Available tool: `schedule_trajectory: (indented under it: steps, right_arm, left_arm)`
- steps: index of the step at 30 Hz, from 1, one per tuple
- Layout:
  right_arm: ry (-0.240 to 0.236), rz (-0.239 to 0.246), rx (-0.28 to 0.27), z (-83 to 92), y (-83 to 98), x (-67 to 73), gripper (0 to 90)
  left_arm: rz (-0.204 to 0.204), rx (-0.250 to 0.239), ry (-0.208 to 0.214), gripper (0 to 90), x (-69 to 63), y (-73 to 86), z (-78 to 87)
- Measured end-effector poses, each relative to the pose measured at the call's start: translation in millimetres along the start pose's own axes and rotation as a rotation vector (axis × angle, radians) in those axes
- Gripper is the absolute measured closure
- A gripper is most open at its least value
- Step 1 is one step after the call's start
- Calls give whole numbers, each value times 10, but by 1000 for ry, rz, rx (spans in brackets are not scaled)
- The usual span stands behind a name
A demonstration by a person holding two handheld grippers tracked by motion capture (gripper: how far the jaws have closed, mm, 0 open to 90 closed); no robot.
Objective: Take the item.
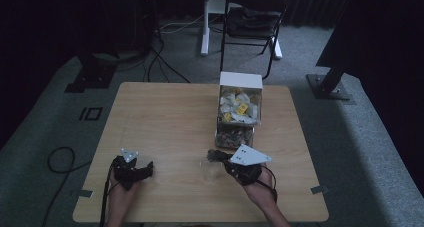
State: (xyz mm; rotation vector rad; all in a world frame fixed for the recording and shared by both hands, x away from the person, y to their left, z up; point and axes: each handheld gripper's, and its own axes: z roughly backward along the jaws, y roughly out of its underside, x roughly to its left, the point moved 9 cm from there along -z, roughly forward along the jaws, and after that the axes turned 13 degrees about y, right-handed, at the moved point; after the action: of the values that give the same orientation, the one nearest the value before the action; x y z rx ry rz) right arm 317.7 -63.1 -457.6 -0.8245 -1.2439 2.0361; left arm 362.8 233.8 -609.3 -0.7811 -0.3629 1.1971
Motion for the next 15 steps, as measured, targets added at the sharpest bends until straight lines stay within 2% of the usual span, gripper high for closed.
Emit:
schedule_trajectory:
  steps: [15]
  right_arm:
    - [-25,12,35,-91,114,95,900]
  left_arm:
    - [0,0,0,149,0,0,0]
